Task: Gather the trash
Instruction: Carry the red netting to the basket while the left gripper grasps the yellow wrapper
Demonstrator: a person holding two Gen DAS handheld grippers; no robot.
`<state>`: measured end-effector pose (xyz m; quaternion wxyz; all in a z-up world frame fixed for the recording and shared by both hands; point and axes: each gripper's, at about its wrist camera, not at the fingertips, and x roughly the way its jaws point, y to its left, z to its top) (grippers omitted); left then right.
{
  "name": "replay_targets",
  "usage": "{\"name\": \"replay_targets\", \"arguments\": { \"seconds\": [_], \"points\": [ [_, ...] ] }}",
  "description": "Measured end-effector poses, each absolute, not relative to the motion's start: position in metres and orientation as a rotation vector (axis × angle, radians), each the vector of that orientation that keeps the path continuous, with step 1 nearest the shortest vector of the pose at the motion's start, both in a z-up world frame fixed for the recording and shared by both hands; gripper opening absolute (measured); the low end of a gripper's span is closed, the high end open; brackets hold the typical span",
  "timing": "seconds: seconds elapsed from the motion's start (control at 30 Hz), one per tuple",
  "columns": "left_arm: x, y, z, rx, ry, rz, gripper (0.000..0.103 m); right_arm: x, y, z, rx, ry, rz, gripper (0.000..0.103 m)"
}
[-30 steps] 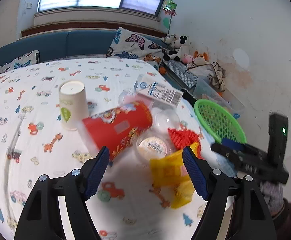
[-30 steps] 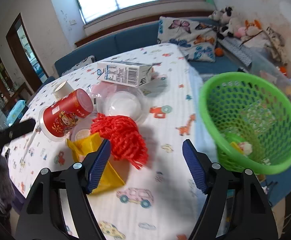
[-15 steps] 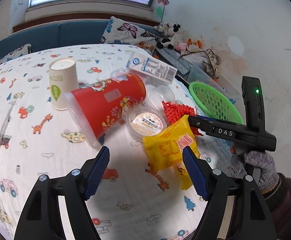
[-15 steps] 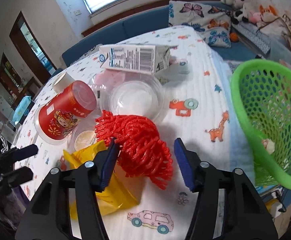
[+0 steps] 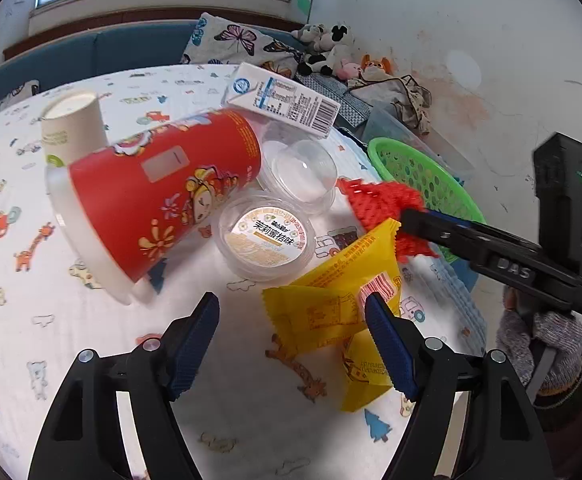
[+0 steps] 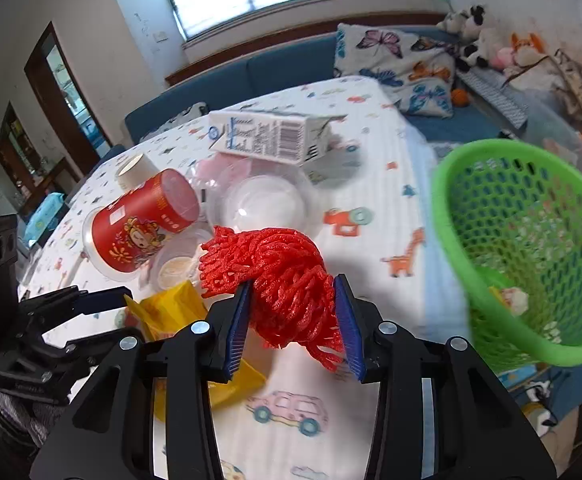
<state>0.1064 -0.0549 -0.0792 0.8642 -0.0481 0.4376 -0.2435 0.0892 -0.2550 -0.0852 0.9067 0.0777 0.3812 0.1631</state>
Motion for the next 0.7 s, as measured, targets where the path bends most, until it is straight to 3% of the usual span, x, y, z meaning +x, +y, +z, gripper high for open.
{"name": "replay_targets", "arguments": {
  "seconds": [0.4, 0.7],
  "points": [
    [0.122, -0.061, -0.095, -0.157, 0.949, -0.562, 0.069, 0.072, -0.286, -0.074, 0.183, 0.754, 0.259, 0.042],
    [0.114, -0.06, -0.094, -0.211, 0.937, -0.624, 0.035, 0.06, -0.302, -0.065, 0.205, 0.723, 0.214, 0.042]
  ]
}}
